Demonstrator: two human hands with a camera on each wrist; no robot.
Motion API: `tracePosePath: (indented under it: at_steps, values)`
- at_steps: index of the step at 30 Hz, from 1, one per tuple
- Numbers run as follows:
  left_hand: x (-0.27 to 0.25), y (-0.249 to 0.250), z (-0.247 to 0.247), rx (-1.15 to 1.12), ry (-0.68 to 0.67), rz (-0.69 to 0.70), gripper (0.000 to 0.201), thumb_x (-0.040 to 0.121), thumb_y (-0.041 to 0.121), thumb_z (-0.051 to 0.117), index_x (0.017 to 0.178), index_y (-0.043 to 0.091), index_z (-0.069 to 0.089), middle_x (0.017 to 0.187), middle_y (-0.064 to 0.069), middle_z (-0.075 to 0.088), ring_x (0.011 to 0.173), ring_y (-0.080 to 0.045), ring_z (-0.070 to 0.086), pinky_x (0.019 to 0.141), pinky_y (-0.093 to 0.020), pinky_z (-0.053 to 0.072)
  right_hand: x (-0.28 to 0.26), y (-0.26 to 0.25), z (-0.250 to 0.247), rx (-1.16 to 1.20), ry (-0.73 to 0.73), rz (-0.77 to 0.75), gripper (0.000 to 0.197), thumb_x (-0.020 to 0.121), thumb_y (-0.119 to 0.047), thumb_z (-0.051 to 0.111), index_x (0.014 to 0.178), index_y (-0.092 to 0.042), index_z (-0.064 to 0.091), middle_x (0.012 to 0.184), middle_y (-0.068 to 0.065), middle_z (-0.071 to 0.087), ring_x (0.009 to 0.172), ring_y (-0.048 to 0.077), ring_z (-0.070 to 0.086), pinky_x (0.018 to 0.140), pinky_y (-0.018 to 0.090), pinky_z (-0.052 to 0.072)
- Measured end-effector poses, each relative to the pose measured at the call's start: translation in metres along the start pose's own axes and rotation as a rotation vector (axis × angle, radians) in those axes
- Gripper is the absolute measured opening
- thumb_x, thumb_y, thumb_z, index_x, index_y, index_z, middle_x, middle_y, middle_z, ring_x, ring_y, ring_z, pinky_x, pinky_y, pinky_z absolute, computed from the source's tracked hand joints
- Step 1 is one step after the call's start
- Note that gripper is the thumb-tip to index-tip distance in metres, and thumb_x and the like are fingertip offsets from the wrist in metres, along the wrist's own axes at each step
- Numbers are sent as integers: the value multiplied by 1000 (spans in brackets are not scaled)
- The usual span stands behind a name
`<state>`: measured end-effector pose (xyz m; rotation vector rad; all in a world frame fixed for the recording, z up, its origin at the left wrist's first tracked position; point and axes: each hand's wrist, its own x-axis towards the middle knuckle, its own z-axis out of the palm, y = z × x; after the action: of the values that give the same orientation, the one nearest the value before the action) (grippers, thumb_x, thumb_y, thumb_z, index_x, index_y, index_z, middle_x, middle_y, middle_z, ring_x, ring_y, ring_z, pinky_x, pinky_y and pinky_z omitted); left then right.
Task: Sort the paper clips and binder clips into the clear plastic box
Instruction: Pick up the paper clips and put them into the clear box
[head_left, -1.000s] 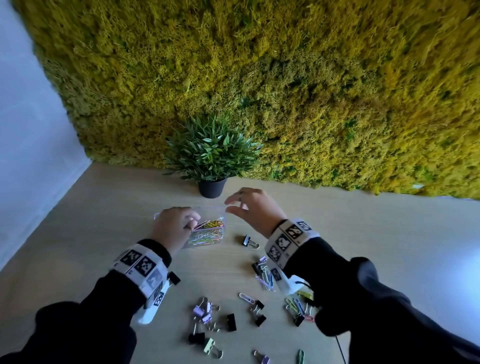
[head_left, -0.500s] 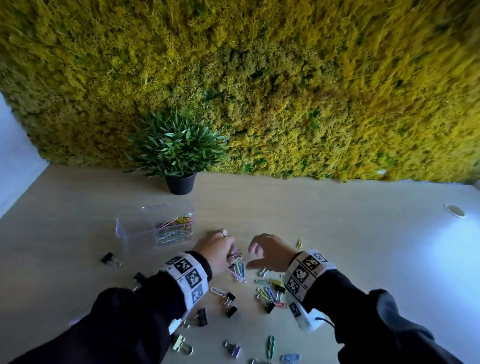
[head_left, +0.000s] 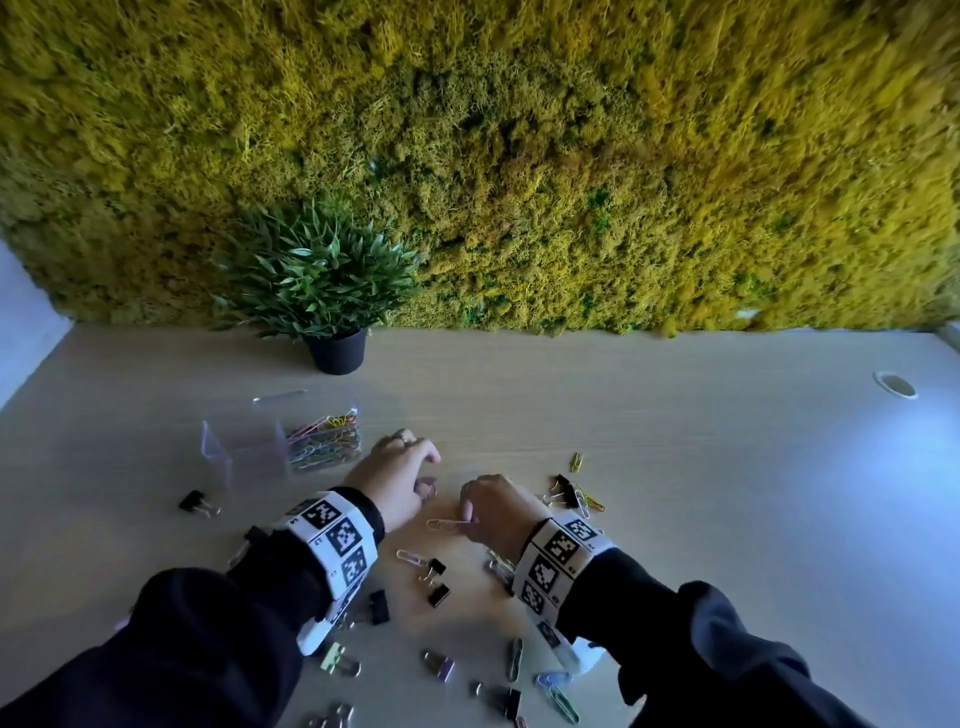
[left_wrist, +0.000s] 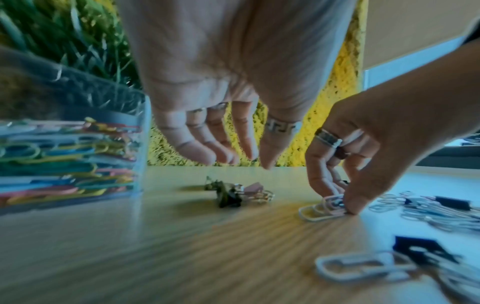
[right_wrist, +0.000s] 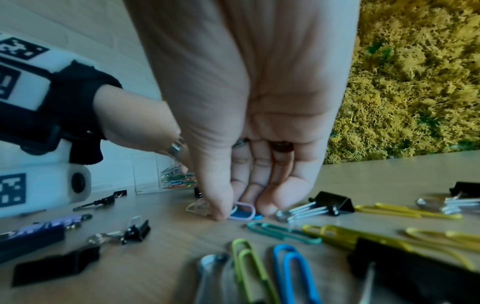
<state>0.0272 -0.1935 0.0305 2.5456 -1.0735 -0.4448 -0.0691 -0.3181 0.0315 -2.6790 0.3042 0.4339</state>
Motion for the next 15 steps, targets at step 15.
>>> tracePosePath:
  at_steps: [15]
  values:
    - [-5, 41, 18, 39, -305, 87, 15, 84, 13, 63, 96, 5, 67, 105, -10, 69, 96, -21, 62, 79, -23, 43, -20, 33, -15, 380, 83, 0, 22, 78, -10, 71, 97, -2, 63, 91, 10, 73, 74, 10, 62, 60, 2, 43]
